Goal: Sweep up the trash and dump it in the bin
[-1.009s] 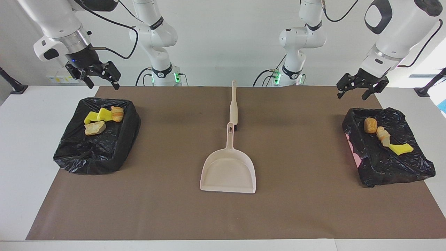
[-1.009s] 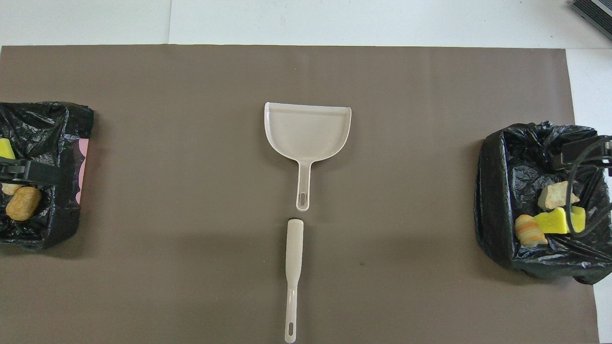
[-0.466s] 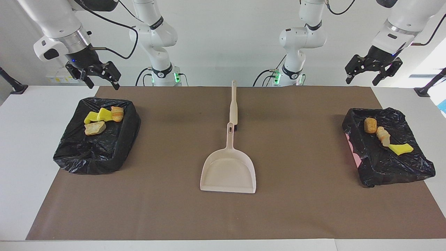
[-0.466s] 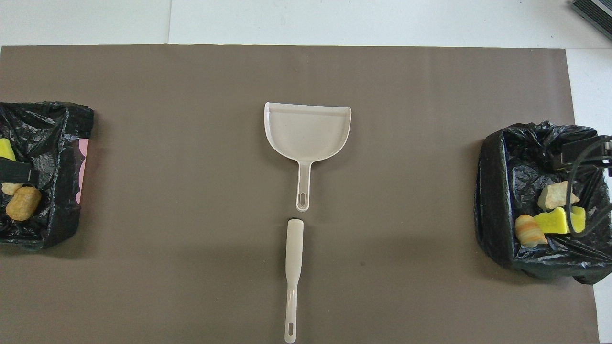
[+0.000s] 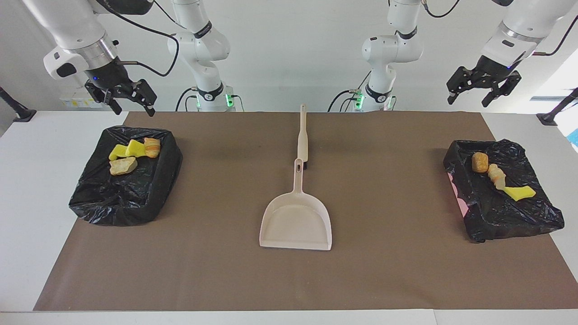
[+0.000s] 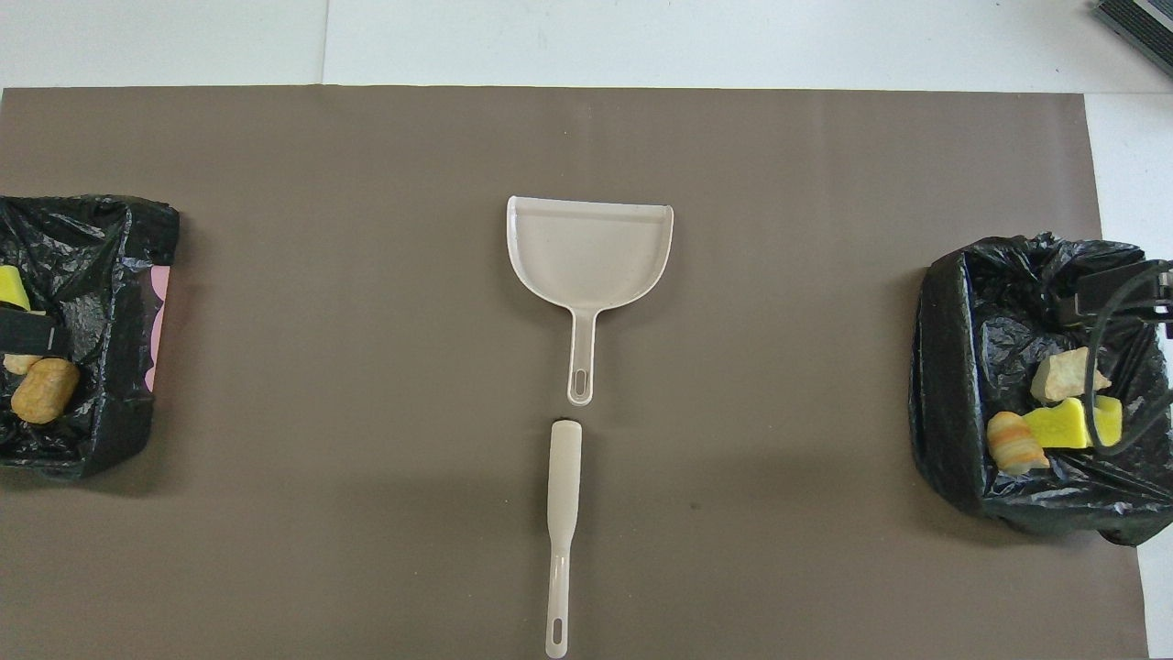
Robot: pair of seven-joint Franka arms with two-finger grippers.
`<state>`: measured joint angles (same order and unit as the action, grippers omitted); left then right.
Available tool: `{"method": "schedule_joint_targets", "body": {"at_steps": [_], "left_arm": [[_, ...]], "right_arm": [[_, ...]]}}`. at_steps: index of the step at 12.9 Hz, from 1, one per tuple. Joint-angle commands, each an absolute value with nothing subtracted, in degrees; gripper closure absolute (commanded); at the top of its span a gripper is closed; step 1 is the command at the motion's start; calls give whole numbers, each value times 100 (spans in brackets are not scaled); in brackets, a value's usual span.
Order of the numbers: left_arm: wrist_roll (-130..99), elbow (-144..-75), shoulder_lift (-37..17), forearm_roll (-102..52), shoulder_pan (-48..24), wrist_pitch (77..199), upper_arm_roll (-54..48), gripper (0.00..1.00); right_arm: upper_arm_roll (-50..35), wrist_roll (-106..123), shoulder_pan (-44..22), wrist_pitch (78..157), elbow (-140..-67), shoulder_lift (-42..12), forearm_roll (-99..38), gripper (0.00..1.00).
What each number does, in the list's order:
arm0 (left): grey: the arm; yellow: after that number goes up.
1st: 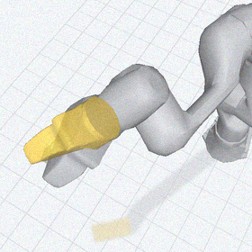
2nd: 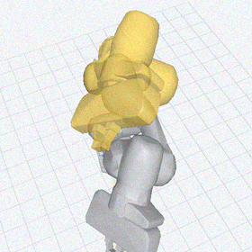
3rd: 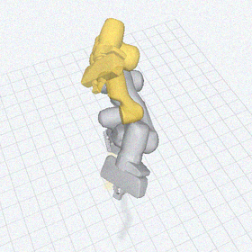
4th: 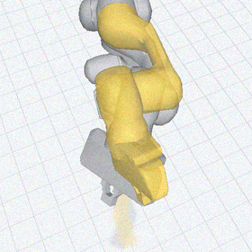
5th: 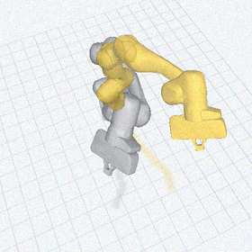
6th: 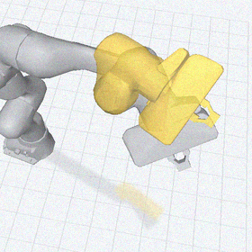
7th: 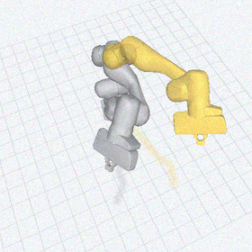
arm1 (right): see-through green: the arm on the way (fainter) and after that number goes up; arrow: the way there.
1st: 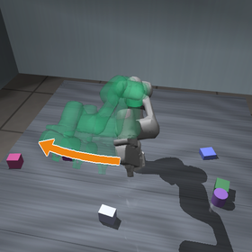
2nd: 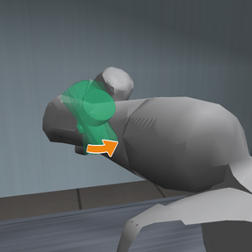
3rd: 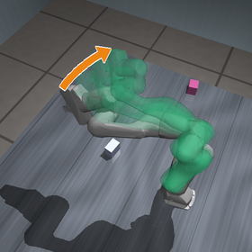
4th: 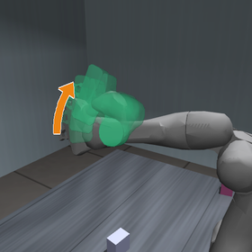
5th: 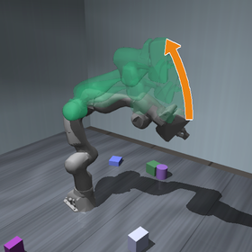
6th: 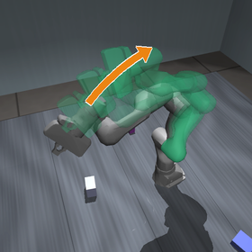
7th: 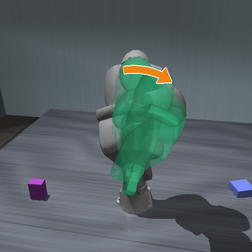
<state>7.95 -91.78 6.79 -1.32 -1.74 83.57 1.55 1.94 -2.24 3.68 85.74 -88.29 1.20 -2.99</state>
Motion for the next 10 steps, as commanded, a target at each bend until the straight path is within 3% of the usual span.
{"method": "schedule_joint_targets", "body": {"at_steps": [1,10], "left_arm": [[844,-9510,932,-97,-149,8358,132,0],[529,-9492,923,-105,-193,8516,106,0]], "right_arm": [[158,-343,413,8490,-8912,220,-264,0],[158,-343,413,8481,-8912,220,-264,0]]}}
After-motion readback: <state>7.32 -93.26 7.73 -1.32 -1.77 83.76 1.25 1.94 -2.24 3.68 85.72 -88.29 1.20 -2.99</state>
